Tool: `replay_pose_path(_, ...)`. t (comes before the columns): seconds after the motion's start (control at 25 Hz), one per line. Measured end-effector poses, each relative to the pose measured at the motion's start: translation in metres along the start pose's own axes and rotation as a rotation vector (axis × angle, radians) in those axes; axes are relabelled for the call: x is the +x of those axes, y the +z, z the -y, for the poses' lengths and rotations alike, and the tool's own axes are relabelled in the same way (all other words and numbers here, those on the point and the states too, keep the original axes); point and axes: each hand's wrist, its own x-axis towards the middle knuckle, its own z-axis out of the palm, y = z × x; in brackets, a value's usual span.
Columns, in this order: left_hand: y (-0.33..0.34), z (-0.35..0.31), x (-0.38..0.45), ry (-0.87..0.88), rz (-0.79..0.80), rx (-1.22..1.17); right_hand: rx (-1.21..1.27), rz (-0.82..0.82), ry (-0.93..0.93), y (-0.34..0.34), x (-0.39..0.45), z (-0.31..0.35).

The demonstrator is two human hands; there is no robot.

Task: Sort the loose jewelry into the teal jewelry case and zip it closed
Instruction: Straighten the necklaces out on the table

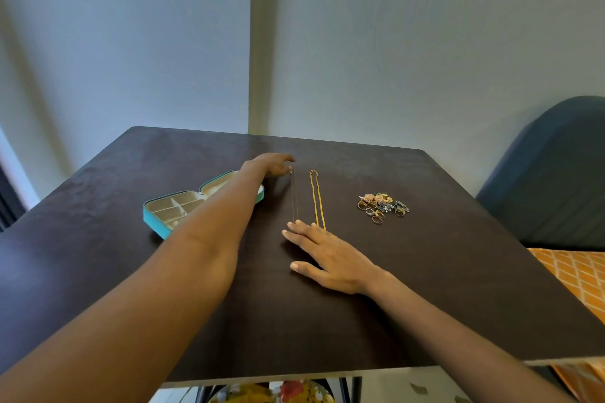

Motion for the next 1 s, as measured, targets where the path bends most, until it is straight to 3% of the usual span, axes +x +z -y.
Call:
replay_pose_path(0.2,-0.029,0.012,-0.036,0.067,-0.197,-0.013,-0.009,-0.135,-0.006,0.004,-0.006,0.003)
replay_pose_path(0.44,-0.027,0.07,-0.106,-0.081,-0.183,-0.034,0.097,-0.513,0.14,0.002,0.06,0.051)
replay_pose_path(0.64,-0.019,0.099,-0.154,-0.185,-0.178,-0.231,0.326,-0.377,0.362,0.005,0.132,0.089)
replay_pose_path(0.88,-0.017,0.123,-0.181,-0.2,-0.223,-0.35,0.26,-0.265,0.384,0.007,0.16,0.093)
replay_pose_path(1.0,-0.011,0.122,-0.19,-0.227,-0.287,-0.425,0.244,-0.295,0.422,0.0,0.168,0.093)
